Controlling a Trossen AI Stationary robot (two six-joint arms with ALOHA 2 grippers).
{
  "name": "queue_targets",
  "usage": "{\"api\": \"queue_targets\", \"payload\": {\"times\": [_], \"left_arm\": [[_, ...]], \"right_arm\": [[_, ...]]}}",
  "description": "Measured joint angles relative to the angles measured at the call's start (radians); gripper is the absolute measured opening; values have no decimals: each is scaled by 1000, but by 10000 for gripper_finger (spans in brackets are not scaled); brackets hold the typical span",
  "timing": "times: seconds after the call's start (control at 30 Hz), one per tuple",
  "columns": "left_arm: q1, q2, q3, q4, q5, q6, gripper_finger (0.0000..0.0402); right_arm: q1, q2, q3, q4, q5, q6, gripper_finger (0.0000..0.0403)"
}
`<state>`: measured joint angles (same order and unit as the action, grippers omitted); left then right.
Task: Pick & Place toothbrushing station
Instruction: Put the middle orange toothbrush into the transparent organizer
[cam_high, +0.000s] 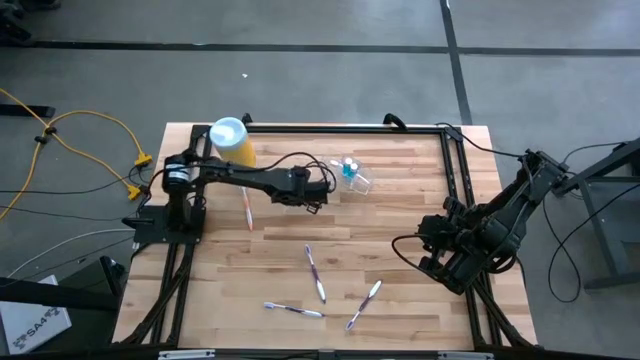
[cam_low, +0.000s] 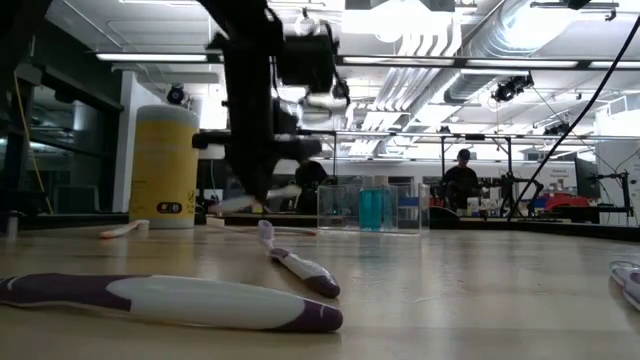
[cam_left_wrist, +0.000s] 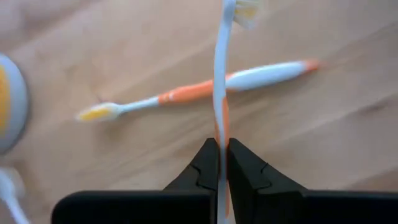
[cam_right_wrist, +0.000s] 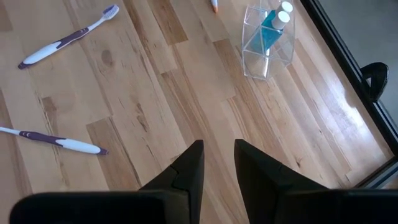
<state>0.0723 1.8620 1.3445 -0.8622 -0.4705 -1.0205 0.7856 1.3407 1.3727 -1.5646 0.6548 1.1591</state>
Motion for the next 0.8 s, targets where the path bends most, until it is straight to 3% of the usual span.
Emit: {"api": "queue_targets", "payload": {"times": [0.2,0.4,0.53,0.8], "left_arm": [[-91,-80,2,37,-266,26,4],[-170,-114,2,223,-510,199,4],[-161,-114,1,337,-554,319,4],[-92,-114,-53,462,-548,403,4]], "right_arm": [[0,0,0,1,0,0,81],[0,0,0,2,0,0,81],[0,0,0,2,-5,20,81],[0,0,0,2,-5,23,81]]}}
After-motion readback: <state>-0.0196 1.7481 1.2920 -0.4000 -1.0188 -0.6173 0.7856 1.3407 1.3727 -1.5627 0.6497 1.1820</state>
